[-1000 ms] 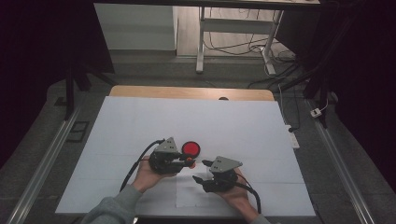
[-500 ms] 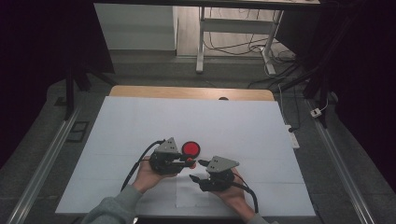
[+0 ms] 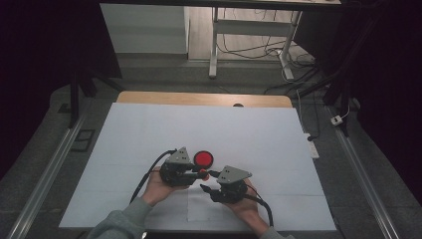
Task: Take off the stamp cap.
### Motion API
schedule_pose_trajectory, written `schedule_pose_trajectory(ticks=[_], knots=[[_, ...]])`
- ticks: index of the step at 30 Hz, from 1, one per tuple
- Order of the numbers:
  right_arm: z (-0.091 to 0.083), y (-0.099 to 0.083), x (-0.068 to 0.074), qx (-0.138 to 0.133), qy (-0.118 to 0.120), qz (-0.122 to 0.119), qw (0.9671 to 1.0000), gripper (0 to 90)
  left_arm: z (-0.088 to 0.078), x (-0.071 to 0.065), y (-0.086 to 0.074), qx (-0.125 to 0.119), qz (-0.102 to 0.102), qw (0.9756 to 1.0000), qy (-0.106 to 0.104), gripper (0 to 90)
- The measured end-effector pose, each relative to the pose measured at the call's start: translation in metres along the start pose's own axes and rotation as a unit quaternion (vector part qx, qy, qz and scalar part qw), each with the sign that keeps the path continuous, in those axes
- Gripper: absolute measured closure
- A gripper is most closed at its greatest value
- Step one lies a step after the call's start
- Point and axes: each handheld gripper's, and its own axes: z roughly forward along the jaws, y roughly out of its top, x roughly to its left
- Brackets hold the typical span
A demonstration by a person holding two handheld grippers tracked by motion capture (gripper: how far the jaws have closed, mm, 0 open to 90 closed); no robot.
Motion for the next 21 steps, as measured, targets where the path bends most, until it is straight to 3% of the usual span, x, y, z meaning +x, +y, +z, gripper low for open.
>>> schedule_pose_trajectory(ticks=[21], knots=[[0.0038, 0.0024, 0.0, 0.003, 0.002, 0.005, 1.0, 56.7, 0.0008, -0.0009, 0.0, 0.001, 0.001, 1.0, -0.002, 72.2]])
